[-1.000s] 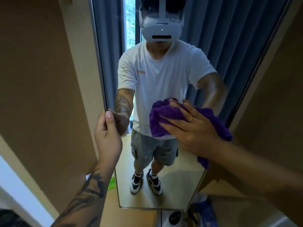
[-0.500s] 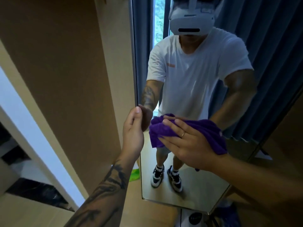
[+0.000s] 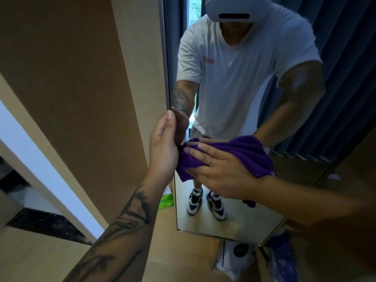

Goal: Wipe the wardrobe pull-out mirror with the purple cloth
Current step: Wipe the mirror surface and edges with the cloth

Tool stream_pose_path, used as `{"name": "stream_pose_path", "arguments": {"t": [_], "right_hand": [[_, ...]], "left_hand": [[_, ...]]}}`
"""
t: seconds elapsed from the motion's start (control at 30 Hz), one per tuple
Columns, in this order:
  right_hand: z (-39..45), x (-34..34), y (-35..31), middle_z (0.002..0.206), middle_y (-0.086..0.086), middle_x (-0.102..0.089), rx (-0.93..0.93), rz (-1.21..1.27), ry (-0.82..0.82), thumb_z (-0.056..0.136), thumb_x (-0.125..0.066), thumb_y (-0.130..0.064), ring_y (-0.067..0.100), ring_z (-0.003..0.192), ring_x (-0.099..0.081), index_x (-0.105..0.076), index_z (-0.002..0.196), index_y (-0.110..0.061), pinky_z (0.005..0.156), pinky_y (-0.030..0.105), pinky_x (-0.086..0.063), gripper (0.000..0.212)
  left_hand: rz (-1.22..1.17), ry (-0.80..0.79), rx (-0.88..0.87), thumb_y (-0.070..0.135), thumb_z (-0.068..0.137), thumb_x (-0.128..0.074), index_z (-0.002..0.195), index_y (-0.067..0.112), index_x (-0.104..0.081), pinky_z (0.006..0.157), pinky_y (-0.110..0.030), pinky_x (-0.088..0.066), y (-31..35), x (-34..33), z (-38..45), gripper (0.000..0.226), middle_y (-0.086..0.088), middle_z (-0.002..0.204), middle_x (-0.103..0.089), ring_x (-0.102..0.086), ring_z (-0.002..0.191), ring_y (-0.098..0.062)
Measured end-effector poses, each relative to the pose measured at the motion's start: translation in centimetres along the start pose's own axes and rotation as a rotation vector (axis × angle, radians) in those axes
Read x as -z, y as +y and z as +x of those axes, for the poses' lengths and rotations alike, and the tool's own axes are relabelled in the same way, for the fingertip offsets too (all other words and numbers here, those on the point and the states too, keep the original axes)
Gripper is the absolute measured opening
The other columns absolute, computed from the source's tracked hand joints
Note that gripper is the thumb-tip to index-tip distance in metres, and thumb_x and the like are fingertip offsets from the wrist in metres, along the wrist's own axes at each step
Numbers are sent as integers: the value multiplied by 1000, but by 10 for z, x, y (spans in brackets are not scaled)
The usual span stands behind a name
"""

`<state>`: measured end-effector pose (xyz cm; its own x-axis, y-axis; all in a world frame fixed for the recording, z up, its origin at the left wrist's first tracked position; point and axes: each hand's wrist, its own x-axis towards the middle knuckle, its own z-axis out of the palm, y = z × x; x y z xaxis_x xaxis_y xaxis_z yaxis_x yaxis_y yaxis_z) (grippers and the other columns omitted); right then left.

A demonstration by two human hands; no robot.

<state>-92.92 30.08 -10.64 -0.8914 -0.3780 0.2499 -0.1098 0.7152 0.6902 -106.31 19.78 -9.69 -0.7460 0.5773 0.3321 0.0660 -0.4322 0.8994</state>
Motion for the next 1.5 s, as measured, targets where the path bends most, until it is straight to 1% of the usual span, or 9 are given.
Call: {"name": "stream_pose_path", "arguments": {"t": [0.17,0.33,0.43,0.6,0.8,0.97,1.13,1.33,1.5], "right_hand": [[-10,11,19,147,6,-60,-122,-78,-41,98,-38,-57,38,146,-36,-65,139,-14,119,53,-23,66],[-6,-12,-26,146,2,-61,-272,-209,-40,99,-43,-33,31,139,-51,-67,138,-20,112,47,-45,47],[-7,-26,-32,149,2,-58,-174,-195,-51,101,-41,-24,29,142,-49,-64,142,-21,116,46,-39,47],[-19,-29,-10,158,10,-49,-223,-118,65,108,-46,-36,40,150,-33,-53,150,-14,126,53,-14,48],[-10,-44,-39,138,8,-68,-101,-77,94,108,-46,-15,35,137,-54,-75,123,-16,112,56,-43,33],[-22,-41,-31,145,3,-63,-120,-56,57,108,-46,-18,35,148,-40,-71,130,-20,124,51,-23,34],[-23,-41,-40,148,0,-61,-175,-35,56,108,-44,-12,35,149,-39,-68,137,-19,123,55,-25,39],[-23,-49,-47,152,-1,-56,-239,-53,71,112,-32,-25,35,150,-37,-65,141,-21,125,55,-21,44],[-22,-60,-56,145,-1,-63,-284,-55,161,102,-60,-30,36,149,-40,-70,135,-19,125,57,-21,36]], "left_hand": [[19,-37,53,35,116,-35,107,24,-69,80,-13,-53,-24,11,-7,37,12,95,-77,-71,93,1],[-27,-32,57,40,109,-43,101,35,-80,80,-10,-53,-33,18,-5,38,18,99,-79,-73,98,4],[-49,-28,69,45,103,-47,91,53,-81,82,-8,-52,-38,19,-4,36,22,102,-79,-72,103,5],[-101,-52,49,39,107,-46,95,34,-82,86,-20,-56,-51,25,-5,38,6,101,-80,-75,101,-9],[90,-55,-100,38,109,-43,111,7,-67,85,-26,-54,-74,25,-19,40,-4,100,-73,-70,94,-13],[199,-44,-106,56,104,-44,102,20,-62,76,-40,-56,-98,31,-28,40,8,90,-69,-66,85,-11],[178,-49,-110,63,104,-39,104,11,-64,70,-55,-58,-113,39,-34,58,-12,89,-69,-67,81,-29],[141,-44,-178,36,115,-33,94,16,-61,66,-17,-48,-118,35,-31,40,12,79,-65,-60,74,1],[91,22,-229,41,113,-35,91,8,-64,63,-18,-49,-128,31,-30,49,9,76,-65,-59,71,-1]]}}
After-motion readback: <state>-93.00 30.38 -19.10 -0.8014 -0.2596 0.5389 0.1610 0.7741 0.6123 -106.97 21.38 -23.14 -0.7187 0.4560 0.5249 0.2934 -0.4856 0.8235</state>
